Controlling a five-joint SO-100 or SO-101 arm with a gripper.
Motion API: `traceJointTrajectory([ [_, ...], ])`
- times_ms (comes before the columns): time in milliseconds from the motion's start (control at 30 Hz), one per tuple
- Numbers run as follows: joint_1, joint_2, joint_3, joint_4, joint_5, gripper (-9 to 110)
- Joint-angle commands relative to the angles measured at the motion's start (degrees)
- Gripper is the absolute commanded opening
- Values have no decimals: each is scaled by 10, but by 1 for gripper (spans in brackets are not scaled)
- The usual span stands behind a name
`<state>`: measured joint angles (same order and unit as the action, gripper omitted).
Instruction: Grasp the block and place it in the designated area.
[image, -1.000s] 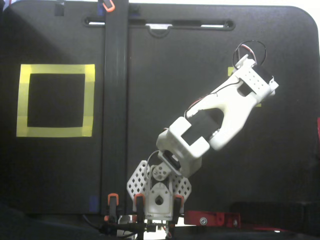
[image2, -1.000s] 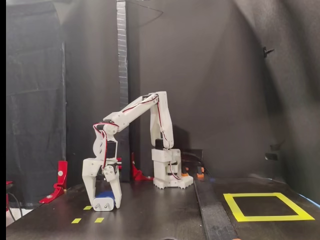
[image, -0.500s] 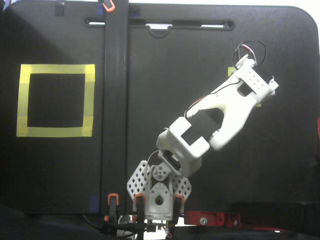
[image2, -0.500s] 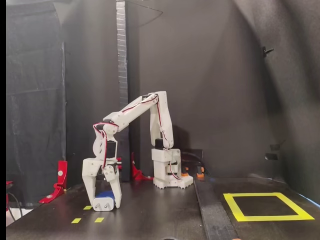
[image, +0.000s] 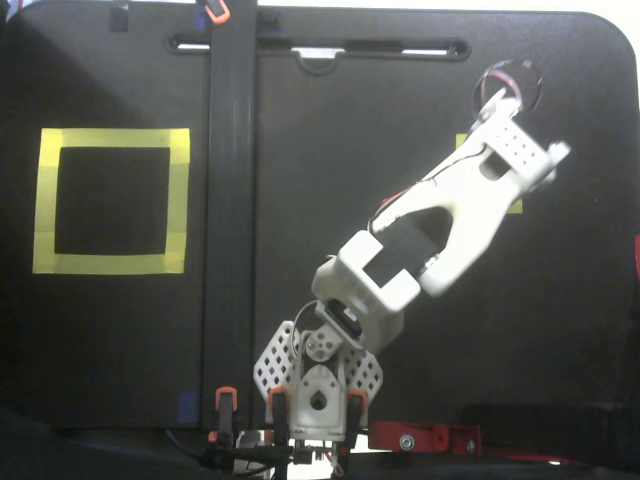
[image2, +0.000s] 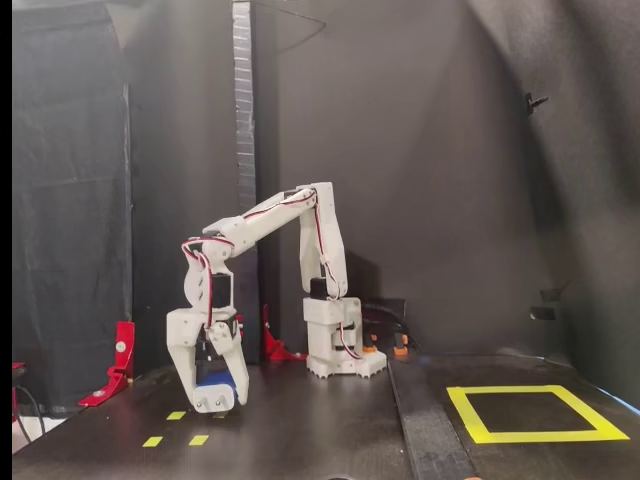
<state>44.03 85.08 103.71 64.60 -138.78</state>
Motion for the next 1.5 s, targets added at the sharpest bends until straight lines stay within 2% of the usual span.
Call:
traceJointTrajectory([
  [0, -4, 18, -54, 38, 4, 19],
  [700, -15, 18, -279, 266, 19, 19],
  [1133, -18, 18, -281, 266, 25, 19],
  [1467, -101, 17, -279, 266, 134, 19],
])
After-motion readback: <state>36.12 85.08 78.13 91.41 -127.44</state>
